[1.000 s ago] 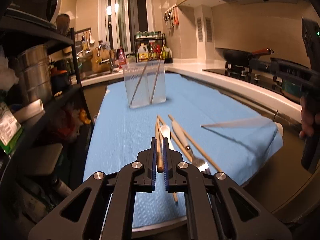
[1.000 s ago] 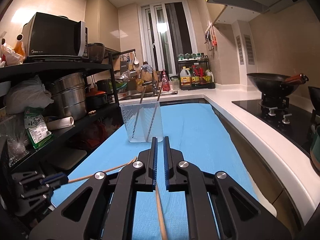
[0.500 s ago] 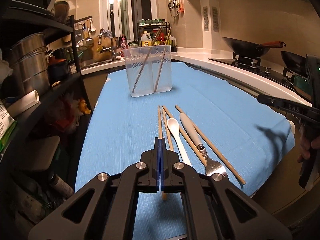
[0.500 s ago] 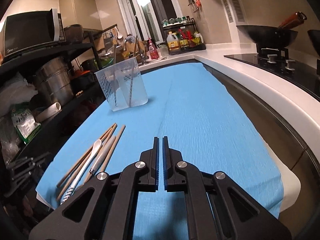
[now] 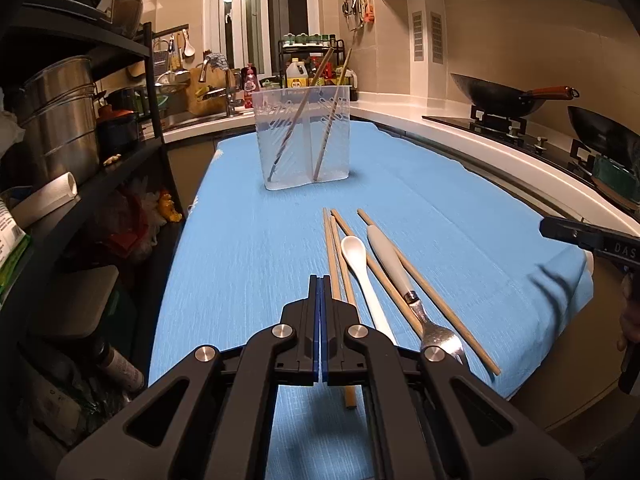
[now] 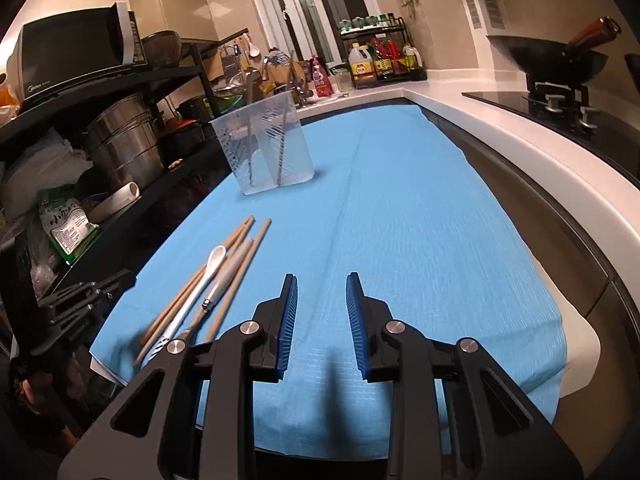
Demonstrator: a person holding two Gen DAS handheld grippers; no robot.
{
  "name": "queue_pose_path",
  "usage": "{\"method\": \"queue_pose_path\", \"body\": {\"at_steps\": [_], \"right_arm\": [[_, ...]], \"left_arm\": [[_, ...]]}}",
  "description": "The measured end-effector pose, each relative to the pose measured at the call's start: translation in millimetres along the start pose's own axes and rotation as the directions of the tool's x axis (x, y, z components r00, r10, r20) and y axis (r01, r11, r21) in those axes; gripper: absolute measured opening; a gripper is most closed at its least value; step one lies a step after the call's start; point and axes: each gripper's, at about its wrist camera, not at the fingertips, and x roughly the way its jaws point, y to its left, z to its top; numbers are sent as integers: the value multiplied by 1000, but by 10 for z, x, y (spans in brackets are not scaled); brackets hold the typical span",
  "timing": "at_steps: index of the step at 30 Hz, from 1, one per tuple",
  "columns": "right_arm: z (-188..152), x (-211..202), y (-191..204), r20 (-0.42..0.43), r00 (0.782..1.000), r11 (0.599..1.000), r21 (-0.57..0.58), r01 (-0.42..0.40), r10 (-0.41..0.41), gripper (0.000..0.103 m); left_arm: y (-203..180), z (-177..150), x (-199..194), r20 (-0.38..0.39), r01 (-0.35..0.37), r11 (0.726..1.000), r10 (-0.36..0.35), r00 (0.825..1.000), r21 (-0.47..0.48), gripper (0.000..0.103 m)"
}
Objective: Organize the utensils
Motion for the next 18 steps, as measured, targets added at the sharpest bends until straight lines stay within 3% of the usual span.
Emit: {"method": "queue_pose_path", "body": {"at_steps": [5,7,9,11,18], "right_arm": [[5,22,138,-8,999,999,-28,-32,31,30],[1,27,164,-13,999,999,-32,-36,36,32],[-12,27,190,-22,999,998,-32,-47,46,32],[-30,16,221,-23,998,998,-34,-51,50,34],[-145,37,430,-14,998,994,-84,-68,67,36]], "left_arm": [[-35,-146,-33,-28,-13,1000,14,1000,18,3],[-55,-240,-37,-56,-9,1000,10,998,15,11],[-78,-316,-59,-64,-12,1000,13,998,14,29],[-93,-363,-99,-57,-21,1000,21,998,9,37],[-132,-468,-87,-68,-44,998,47,997,37,37]]}}
